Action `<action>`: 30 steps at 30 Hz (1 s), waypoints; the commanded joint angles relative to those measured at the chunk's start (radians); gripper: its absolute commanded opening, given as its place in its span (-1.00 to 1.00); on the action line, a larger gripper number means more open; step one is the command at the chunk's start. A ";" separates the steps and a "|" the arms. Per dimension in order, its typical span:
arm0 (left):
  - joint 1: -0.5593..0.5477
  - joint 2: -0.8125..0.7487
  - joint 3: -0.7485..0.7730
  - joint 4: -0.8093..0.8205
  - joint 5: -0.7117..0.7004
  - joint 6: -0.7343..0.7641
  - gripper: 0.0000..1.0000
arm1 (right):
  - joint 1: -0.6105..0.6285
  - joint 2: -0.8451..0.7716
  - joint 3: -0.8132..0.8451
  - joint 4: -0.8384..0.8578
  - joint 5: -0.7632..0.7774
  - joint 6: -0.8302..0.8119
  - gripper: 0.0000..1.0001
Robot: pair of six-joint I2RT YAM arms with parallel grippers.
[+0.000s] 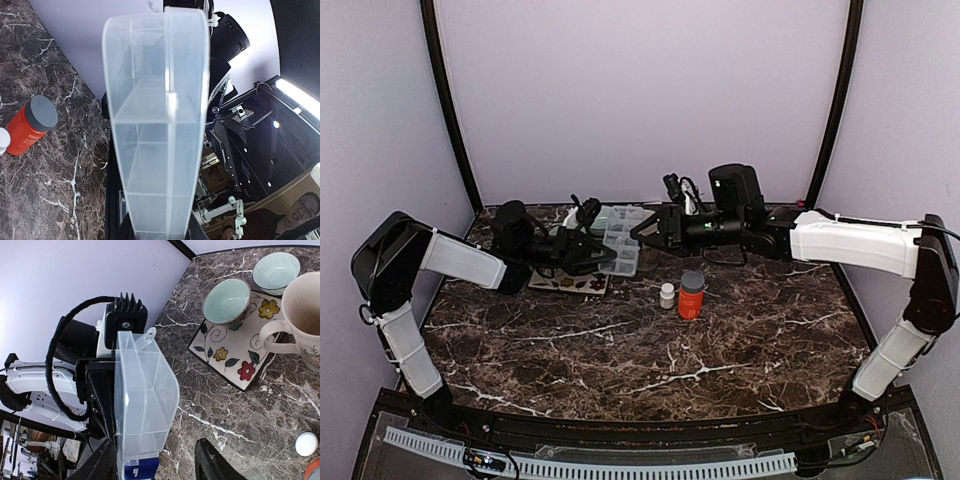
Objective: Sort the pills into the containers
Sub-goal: Open the lid of the pill container.
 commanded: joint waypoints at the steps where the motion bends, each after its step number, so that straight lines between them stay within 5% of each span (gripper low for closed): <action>1: -0.001 0.016 0.029 0.120 0.020 -0.061 -1.00 | -0.018 0.029 -0.021 0.088 -0.086 0.044 0.01; 19: 0.000 0.025 0.062 0.017 0.003 0.007 -1.00 | -0.037 0.014 -0.065 0.162 -0.166 0.108 -0.60; 30: 0.012 -0.080 0.105 -0.487 -0.122 0.379 -1.00 | -0.048 0.006 -0.056 0.090 -0.137 0.101 -0.79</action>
